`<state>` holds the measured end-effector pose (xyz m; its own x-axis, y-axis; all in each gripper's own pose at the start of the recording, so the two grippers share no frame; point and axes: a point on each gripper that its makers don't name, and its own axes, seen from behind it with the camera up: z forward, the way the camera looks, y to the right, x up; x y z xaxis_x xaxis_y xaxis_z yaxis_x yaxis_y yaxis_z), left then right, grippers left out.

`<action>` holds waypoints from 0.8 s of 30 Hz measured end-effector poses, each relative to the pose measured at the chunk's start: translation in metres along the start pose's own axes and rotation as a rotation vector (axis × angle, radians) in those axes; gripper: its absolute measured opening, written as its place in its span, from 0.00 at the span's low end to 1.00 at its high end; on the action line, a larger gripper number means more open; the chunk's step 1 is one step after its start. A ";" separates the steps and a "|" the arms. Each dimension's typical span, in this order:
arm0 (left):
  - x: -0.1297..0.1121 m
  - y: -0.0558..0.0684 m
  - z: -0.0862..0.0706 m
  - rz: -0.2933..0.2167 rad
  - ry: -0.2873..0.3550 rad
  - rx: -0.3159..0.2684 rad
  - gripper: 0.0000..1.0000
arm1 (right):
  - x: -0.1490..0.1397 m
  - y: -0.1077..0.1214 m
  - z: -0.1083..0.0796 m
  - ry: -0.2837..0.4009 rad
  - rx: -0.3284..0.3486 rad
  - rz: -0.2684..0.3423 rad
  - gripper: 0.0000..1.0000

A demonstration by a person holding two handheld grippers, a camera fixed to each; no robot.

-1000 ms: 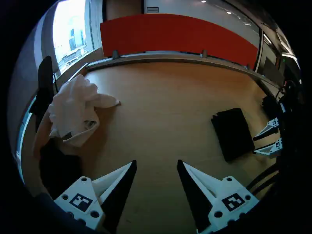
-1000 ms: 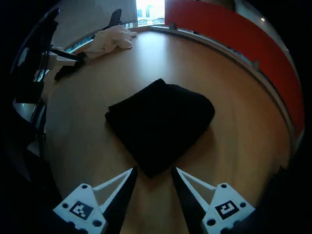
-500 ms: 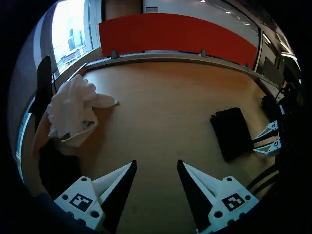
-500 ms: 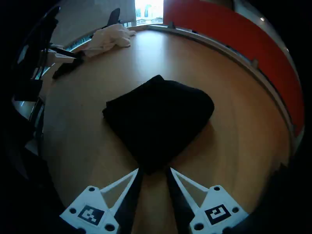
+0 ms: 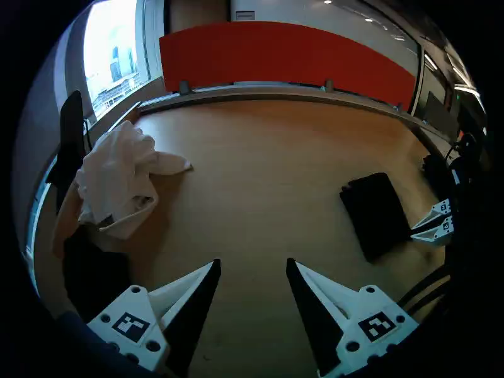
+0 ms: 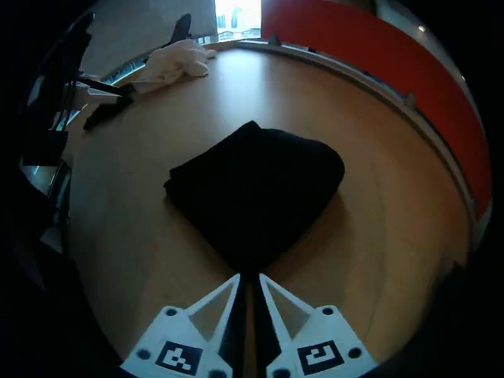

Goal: Fold towel

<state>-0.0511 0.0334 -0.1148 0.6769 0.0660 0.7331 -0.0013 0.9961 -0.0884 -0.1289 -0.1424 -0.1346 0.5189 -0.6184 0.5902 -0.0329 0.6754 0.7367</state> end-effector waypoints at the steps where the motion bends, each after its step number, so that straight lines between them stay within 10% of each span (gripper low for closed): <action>1: 0.000 0.000 0.000 0.001 0.000 0.000 0.76 | 0.000 0.000 0.000 0.000 0.001 0.002 0.05; 24: 0.004 0.000 -0.001 0.005 0.013 -0.002 0.77 | 0.068 0.014 -0.038 0.133 -0.035 -0.031 0.04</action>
<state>-0.0471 0.0332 -0.1122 0.6866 0.0704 0.7236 -0.0032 0.9956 -0.0938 -0.0616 -0.1598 -0.0964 0.6277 -0.5825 0.5165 0.0140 0.6718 0.7406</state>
